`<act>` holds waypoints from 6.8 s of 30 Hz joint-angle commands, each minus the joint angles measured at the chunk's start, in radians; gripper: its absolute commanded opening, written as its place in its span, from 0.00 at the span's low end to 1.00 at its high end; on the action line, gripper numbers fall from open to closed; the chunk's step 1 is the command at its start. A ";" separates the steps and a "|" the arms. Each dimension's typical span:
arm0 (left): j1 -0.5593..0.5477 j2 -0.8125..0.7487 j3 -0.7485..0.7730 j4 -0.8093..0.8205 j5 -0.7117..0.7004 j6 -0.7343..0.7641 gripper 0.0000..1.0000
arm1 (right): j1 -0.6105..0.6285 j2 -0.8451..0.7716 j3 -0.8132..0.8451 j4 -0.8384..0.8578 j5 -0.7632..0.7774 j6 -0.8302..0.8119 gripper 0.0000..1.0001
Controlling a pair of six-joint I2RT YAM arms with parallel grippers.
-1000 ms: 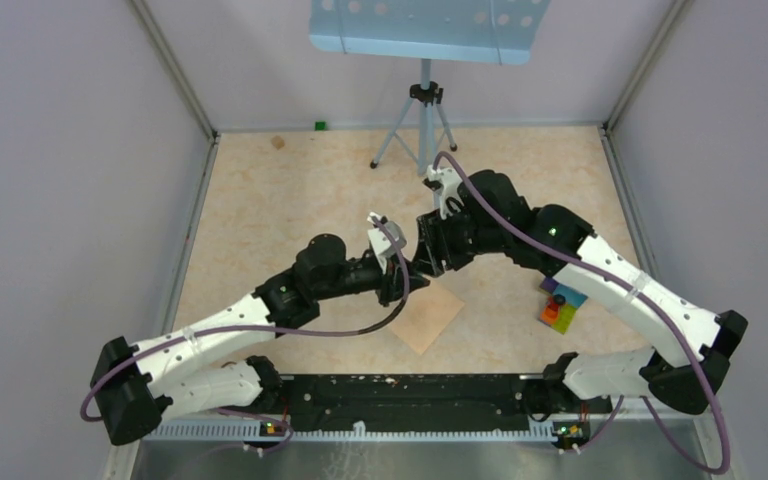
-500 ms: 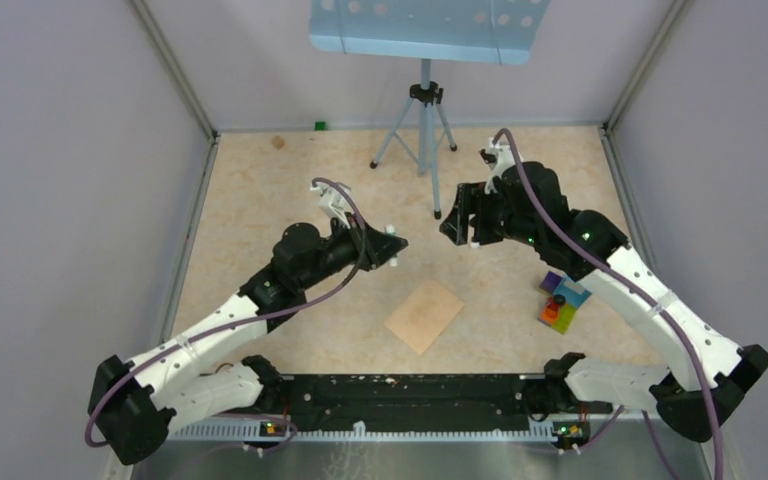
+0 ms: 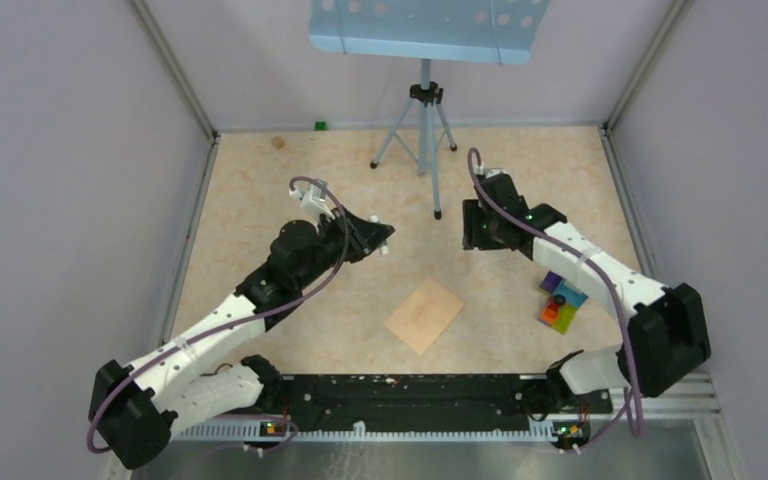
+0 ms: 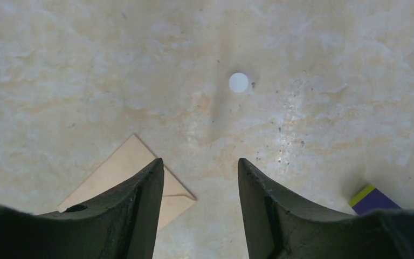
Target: Place the letter into the envelope and seal it
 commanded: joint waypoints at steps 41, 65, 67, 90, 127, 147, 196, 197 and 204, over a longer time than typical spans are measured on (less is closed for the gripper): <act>0.056 0.039 0.032 0.022 -0.047 -0.056 0.00 | -0.115 0.455 0.092 0.203 0.037 -0.106 0.20; 0.056 0.027 0.003 0.028 -0.103 -0.141 0.00 | -0.115 0.447 0.074 0.187 0.017 -0.103 0.30; 0.055 0.024 -0.001 0.023 -0.112 -0.148 0.00 | -0.115 0.453 0.076 0.184 0.014 -0.102 0.29; 0.059 0.057 -0.103 0.392 -0.307 -0.707 0.00 | 0.058 -0.142 -0.037 0.590 -0.255 0.111 0.00; 0.057 0.267 0.108 0.705 -0.143 -0.889 0.00 | 0.126 -0.146 -0.118 1.164 -0.475 0.368 0.00; 0.035 0.244 0.134 0.576 -0.201 -0.847 0.00 | 0.252 -0.164 -0.117 1.117 -0.250 0.195 0.00; -0.112 0.215 0.296 0.263 -0.116 -0.446 0.00 | 0.365 -0.080 0.053 0.857 -0.036 -0.018 0.00; -0.115 0.216 0.300 0.252 -0.117 -0.437 0.00 | 0.366 -0.079 0.054 0.856 -0.033 -0.019 0.00; -0.121 0.216 0.329 0.152 -0.101 -0.335 0.00 | 0.364 -0.075 0.098 0.803 -0.030 -0.049 0.00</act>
